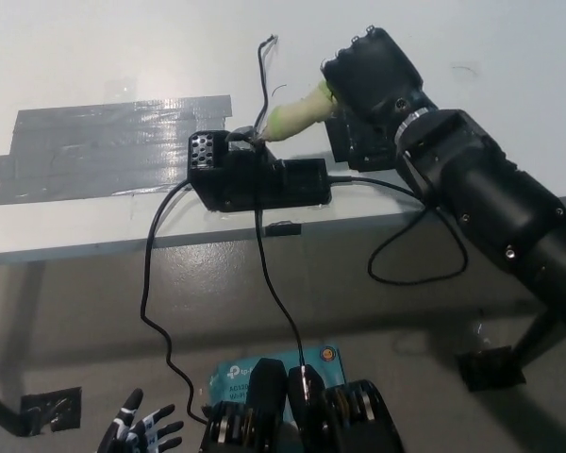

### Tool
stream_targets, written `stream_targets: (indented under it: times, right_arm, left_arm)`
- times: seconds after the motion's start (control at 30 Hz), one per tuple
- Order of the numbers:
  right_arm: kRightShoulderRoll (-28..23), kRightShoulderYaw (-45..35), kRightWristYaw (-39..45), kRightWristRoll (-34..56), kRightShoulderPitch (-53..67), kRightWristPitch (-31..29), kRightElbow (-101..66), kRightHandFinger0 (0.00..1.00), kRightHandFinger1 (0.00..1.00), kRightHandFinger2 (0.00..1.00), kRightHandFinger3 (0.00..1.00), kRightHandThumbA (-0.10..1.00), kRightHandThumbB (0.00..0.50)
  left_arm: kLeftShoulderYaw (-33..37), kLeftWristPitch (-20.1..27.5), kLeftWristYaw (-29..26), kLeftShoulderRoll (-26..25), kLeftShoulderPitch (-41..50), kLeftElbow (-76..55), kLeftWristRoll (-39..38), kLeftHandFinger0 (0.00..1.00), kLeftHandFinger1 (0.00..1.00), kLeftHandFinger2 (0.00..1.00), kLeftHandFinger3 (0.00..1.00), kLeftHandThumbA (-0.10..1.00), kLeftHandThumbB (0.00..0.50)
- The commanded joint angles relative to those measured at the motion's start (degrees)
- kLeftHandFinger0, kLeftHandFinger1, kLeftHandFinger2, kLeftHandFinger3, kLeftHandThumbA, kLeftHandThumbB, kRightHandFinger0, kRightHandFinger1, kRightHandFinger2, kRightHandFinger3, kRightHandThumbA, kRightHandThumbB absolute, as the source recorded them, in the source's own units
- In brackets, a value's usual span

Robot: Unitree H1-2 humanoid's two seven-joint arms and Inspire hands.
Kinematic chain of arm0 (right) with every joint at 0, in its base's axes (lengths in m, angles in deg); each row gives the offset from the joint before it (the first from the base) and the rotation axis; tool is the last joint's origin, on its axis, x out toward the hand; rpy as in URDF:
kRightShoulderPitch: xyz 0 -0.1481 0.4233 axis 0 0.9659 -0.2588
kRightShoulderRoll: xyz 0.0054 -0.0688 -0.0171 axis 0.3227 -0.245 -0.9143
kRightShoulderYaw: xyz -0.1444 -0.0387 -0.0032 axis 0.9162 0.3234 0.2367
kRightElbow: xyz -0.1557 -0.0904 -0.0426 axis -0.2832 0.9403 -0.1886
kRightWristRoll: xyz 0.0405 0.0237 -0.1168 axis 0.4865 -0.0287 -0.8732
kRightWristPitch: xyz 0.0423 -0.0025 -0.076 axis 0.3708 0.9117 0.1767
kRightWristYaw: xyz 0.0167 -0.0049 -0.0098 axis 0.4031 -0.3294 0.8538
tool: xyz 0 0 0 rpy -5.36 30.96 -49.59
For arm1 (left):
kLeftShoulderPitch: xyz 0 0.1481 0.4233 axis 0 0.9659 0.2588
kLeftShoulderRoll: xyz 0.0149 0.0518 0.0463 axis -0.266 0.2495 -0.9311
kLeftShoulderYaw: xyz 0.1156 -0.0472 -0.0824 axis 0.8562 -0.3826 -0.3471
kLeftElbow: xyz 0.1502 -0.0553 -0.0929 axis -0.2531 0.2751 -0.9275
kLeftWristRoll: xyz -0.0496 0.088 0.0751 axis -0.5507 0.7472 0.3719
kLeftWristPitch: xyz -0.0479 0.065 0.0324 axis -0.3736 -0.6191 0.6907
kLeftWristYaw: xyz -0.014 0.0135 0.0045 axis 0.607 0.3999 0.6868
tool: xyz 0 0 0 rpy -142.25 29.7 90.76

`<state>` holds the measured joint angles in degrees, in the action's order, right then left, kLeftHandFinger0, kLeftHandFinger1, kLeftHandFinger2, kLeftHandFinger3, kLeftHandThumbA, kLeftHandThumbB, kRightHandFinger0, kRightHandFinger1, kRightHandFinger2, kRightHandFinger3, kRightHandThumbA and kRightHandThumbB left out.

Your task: The robot uses its right hand to grab and lift the soldering gun kept on the middle of the table and puts it in its base

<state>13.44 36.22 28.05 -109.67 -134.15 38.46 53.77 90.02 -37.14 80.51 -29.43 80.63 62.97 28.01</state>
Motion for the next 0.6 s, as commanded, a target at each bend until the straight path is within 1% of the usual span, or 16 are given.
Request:
stream_targets:
  times: [0.0,0.03,0.1,0.17,0.2,0.23,0.27,0.33,0.37,0.4,0.43,0.53,0.57]
  right_arm:
    - [-0.29,0.91,-1.90,-3.07,-0.35,1.12,0.07,0.00,0.00,0.33,0.29,-0.02,0.004]
    - [-0.14,0.71,-1.64,-2.62,0.41,1.20,-0.13,0.00,0.00,0.34,0.30,-0.09,0.000]
    - [-0.20,0.32,-2.07,-2.00,2.04,0.99,-0.76,0.00,0.00,0.35,0.29,-0.10,0.001]
    - [-0.10,0.23,-1.61,-2.01,3.55,1.51,-1.63,0.00,0.00,0.32,0.28,-0.10,0.000]
    - [-0.11,0.30,-1.27,-2.16,3.72,1.53,-1.77,0.00,0.00,0.33,0.30,-0.10,0.000]
    - [-0.07,0.25,-0.72,-2.07,3.69,1.44,-2.02,0.00,0.00,0.32,0.30,-0.09,0.000]
    - [0.18,0.25,-1.67,-2.06,3.05,1.01,-1.33,0.00,0.00,0.32,0.30,0.06,0.000]
    - [0.28,0.12,-2.37,-2.19,2.51,1.12,-1.26,0.00,0.00,0.31,0.31,0.07,0.000]
    - [0.54,0.44,-2.16,-2.80,1.77,1.54,-1.06,0.00,0.00,0.32,0.33,0.04,0.000]
    - [0.62,0.43,-2.47,-3.20,1.20,1.93,-0.94,0.00,0.00,0.34,0.36,-0.07,0.000]
    - [0.80,0.69,-3.94,-3.60,0.44,1.41,-0.28,0.00,0.00,0.32,0.32,-0.10,0.002]
    - [0.83,1.26,-2.69,-4.60,-1.81,1.73,-0.37,0.00,0.00,0.34,0.38,-0.10,0.000]
    - [1.17,0.84,-4.42,-3.94,-3.30,0.60,0.65,0.00,0.00,0.34,0.36,-0.10,0.002]
  left_arm:
    - [0.20,0.77,0.84,-0.31,-0.29,-1.53,0.27,1.00,1.00,1.00,1.00,1.00,0.500]
    - [0.25,0.91,0.74,-0.34,-0.27,-1.54,0.41,1.00,1.00,1.00,1.00,1.00,0.500]
    - [0.49,1.01,0.73,-0.32,-0.14,-1.36,0.59,1.00,1.00,1.00,1.00,1.00,0.500]
    - [0.78,0.67,0.36,-0.30,-0.11,-1.53,1.01,1.00,1.00,1.00,1.00,1.00,0.500]
    - [0.82,0.80,0.40,-0.23,-0.06,-1.54,0.96,1.00,1.00,1.00,1.00,1.00,0.500]
    - [0.71,0.75,0.29,-0.14,-0.01,-1.72,0.86,1.00,1.00,1.00,1.00,1.00,0.500]
    - [0.83,1.00,0.32,-0.21,-0.29,-1.52,1.08,1.00,1.00,1.00,1.00,1.00,0.500]
    - [0.78,0.97,0.36,-0.21,-0.69,-1.28,1.09,1.00,1.00,1.00,1.00,1.00,0.500]
    - [0.70,0.55,0.23,-0.12,-0.73,-1.37,1.04,1.00,1.00,1.00,1.00,1.00,0.500]
    - [0.86,0.92,0.79,-0.16,-1.00,-1.00,0.82,1.00,1.00,1.00,1.00,1.00,0.500]
    - [0.90,0.63,0.73,-0.17,-1.06,-1.08,0.85,1.00,1.00,1.00,1.00,1.00,0.500]
    - [1.16,-0.14,0.59,-0.14,-1.55,-1.38,0.94,1.00,1.00,1.00,1.00,1.00,0.500]
    - [1.12,-0.64,0.49,-0.04,-1.52,-1.75,0.76,1.00,1.00,1.00,1.00,1.00,0.500]
